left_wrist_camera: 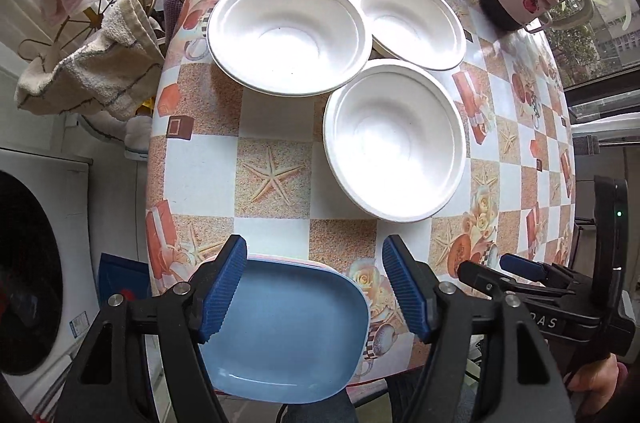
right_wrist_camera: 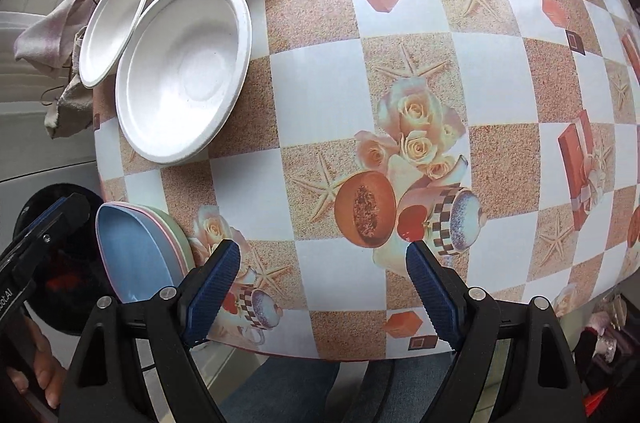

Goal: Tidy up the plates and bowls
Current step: 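Move both grippers toward the white paper bowls, then close both grippers on the rim of a white paper bowl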

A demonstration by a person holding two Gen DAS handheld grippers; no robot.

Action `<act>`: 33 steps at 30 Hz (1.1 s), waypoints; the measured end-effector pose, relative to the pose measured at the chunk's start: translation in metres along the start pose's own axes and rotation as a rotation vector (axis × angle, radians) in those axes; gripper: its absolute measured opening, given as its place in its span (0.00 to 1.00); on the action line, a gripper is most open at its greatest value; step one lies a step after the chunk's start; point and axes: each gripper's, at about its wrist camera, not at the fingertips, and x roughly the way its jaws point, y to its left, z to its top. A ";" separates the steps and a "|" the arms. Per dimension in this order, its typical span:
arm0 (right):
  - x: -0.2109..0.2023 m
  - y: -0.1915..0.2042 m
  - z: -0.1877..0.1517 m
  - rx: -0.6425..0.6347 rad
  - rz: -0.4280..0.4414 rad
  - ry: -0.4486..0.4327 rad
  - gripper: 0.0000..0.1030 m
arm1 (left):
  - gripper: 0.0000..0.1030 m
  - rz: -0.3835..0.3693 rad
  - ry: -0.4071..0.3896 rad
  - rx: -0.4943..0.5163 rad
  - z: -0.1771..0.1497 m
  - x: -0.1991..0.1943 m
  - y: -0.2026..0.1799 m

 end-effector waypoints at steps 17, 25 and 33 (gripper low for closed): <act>0.003 0.039 0.112 -0.111 -0.020 -0.079 0.84 | 0.72 0.055 0.094 -0.141 0.054 0.064 0.007; 0.028 0.057 0.121 -0.147 -0.017 -0.047 0.58 | 0.52 0.067 0.129 -0.194 0.058 0.082 0.008; 0.035 0.066 0.125 -0.188 -0.035 -0.021 0.30 | 0.27 0.044 0.098 -0.180 0.058 0.080 -0.002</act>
